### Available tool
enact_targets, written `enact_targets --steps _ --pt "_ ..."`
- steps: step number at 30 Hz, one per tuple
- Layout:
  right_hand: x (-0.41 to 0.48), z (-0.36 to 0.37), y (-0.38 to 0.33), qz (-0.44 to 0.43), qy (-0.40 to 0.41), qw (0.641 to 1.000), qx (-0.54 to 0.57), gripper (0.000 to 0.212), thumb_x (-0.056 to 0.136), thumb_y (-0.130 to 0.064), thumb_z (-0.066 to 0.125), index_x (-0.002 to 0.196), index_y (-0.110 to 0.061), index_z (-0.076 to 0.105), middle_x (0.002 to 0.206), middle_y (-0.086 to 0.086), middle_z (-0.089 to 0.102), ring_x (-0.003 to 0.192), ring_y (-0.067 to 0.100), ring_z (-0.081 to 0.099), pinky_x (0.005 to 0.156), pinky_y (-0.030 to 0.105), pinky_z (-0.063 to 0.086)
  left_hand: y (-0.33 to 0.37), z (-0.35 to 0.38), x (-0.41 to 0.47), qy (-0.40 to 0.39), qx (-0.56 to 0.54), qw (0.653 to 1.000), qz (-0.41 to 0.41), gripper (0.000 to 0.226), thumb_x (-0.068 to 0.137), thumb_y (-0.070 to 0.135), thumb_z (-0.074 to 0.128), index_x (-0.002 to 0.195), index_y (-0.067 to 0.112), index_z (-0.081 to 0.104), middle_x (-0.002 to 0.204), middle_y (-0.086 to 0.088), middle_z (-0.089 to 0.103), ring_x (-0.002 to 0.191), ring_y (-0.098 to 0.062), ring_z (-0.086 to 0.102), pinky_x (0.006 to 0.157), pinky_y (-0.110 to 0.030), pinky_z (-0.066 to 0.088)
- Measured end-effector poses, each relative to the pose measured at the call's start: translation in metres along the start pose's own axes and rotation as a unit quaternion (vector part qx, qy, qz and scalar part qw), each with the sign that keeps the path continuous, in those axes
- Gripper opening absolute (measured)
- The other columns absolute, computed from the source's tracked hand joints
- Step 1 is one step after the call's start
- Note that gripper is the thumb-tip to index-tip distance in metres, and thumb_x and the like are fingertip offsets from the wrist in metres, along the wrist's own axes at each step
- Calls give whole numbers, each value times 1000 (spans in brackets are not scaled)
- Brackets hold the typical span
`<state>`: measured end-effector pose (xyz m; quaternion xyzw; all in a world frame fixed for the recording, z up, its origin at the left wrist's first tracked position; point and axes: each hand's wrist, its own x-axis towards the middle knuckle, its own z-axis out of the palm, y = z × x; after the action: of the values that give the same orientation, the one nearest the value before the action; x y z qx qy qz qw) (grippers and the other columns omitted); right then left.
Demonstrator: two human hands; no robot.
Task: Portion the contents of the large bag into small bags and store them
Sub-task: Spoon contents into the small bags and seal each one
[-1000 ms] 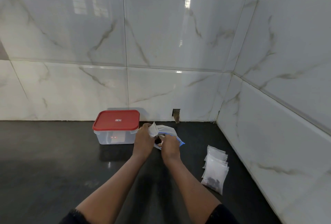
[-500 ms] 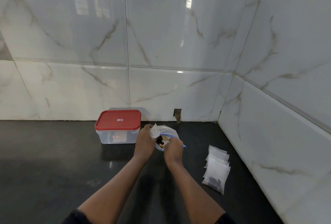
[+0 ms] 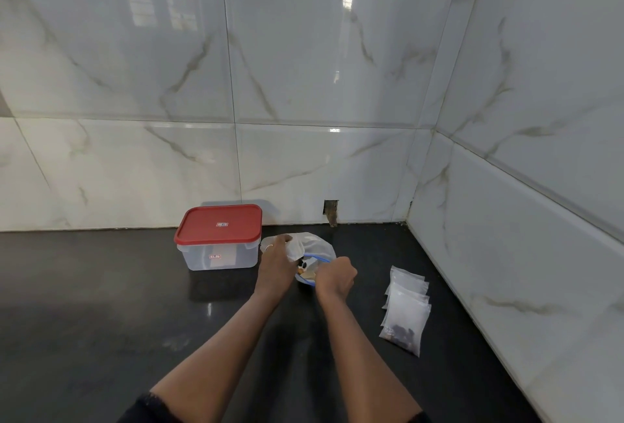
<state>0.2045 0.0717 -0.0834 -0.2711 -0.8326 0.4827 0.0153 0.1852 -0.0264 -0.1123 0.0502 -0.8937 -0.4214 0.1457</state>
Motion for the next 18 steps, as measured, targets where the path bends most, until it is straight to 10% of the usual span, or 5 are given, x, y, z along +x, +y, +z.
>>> enact_targets --steps 18 --pt "-4 15 -12 59 -14 987 151 30 101 -6 35 126 0 50 126 16 55 109 25 59 70 21 42 -4 -3 8 -14 -6 1000 8 41 88 20 61 125 7 48 117 -13 60 105 -24 57 85 -27 43"
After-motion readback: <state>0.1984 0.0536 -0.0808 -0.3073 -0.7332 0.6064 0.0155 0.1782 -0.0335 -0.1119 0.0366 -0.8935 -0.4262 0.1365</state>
